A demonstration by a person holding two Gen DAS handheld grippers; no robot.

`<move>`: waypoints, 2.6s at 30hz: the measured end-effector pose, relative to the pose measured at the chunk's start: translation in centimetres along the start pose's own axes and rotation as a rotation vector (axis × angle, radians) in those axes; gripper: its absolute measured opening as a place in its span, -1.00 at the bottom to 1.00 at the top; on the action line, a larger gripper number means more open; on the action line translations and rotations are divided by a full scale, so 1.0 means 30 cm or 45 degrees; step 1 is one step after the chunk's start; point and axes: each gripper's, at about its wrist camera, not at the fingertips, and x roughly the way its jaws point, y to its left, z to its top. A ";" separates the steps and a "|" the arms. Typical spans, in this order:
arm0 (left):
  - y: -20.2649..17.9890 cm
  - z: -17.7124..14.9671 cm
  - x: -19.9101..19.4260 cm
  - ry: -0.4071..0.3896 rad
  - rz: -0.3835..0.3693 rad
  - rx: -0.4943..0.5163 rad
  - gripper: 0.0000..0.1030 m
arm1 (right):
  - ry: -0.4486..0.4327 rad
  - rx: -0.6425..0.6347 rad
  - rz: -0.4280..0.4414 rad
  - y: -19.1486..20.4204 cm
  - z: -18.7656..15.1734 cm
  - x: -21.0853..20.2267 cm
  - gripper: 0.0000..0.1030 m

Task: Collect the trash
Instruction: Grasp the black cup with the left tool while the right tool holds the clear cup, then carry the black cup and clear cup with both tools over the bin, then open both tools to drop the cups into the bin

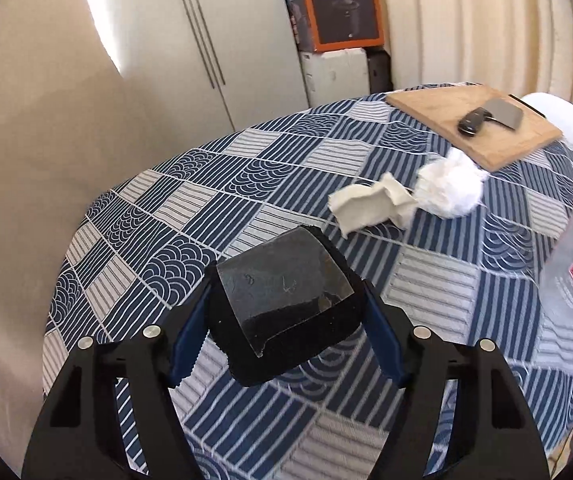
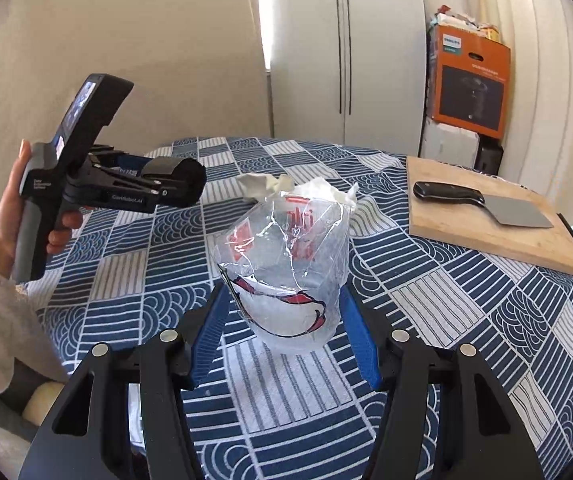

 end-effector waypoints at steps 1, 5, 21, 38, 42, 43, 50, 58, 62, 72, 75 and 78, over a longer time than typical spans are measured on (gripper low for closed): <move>-0.003 -0.010 -0.015 -0.005 -0.001 0.007 0.38 | -0.002 -0.006 -0.001 0.011 -0.001 -0.008 0.04; -0.007 -0.054 -0.084 -0.042 -0.010 0.029 0.38 | -0.010 -0.035 -0.004 0.064 -0.007 -0.050 0.04; -0.069 -0.241 -0.306 -0.129 -0.059 0.095 0.38 | -0.020 -0.125 -0.034 0.237 -0.095 -0.195 0.04; -0.174 -0.457 -0.447 -0.162 -0.121 0.140 0.38 | 0.012 -0.185 -0.031 0.350 -0.238 -0.303 0.04; -0.209 -0.514 -0.474 -0.177 -0.105 0.155 0.38 | 0.027 -0.194 -0.028 0.366 -0.281 -0.315 0.04; -0.212 -0.523 -0.478 -0.180 -0.105 0.154 0.38 | 0.033 -0.198 -0.026 0.372 -0.292 -0.318 0.04; -0.241 -0.598 -0.512 -0.195 -0.134 0.143 0.38 | 0.064 -0.218 -0.005 0.400 -0.351 -0.319 0.04; -0.295 -0.676 -0.513 -0.173 -0.174 0.176 0.39 | 0.117 -0.223 0.035 0.423 -0.426 -0.283 0.04; -0.318 -0.719 -0.483 -0.140 -0.185 0.187 0.39 | 0.148 -0.231 0.055 0.436 -0.462 -0.254 0.04; -0.361 -0.810 -0.373 -0.029 -0.271 0.209 0.39 | 0.248 -0.223 0.099 0.441 -0.545 -0.155 0.04; -0.378 -0.831 -0.344 0.000 -0.297 0.220 0.39 | 0.275 -0.218 0.108 0.441 -0.565 -0.126 0.04; -0.387 -0.847 -0.317 0.024 -0.326 0.226 0.39 | 0.304 -0.216 0.120 0.444 -0.589 -0.097 0.04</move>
